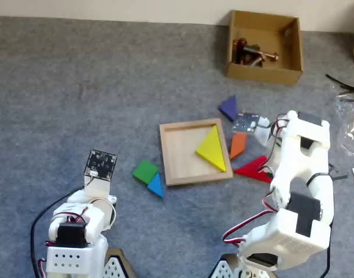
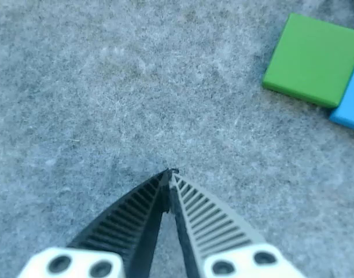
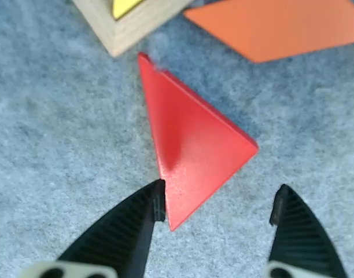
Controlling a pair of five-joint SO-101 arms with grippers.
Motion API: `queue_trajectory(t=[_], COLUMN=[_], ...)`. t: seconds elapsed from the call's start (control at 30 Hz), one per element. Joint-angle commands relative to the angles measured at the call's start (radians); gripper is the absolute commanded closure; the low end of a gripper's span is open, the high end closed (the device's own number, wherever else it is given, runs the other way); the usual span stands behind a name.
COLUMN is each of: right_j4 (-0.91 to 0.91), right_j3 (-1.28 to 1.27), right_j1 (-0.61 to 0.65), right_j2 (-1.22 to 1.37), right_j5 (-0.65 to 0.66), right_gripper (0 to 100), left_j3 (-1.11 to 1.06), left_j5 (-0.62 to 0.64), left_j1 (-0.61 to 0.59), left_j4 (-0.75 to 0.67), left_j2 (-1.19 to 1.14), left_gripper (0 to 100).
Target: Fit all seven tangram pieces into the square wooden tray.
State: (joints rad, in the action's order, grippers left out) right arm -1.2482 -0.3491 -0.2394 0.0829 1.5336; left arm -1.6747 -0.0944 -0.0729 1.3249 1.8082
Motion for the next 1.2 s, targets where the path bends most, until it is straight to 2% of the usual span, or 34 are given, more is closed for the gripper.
queue_trajectory(t=[0.0,0.27,0.5,0.63,1.17], right_j4=[-0.005,0.002,-0.001,-0.001,0.085], right_j3=[0.008,0.001,0.001,-0.001,-0.019], right_j1=[-0.007,0.018,0.093,0.125,0.107], right_j2=[-0.016,-0.015,-0.021,-0.021,-0.019], right_j5=[0.006,0.012,0.006,-0.011,-0.051], right_gripper=[71.7,71.7,71.6,68.3,67.0], left_j3=[-0.021,-0.021,-0.021,-0.021,-0.021], left_j5=[0.008,0.008,0.008,0.008,0.008], left_j1=[0.024,0.024,0.024,0.024,0.024], left_j4=[0.003,0.003,0.003,0.003,0.003], left_j2=[0.005,0.005,0.005,0.005,0.005], left_gripper=[99,99,99,99,99])
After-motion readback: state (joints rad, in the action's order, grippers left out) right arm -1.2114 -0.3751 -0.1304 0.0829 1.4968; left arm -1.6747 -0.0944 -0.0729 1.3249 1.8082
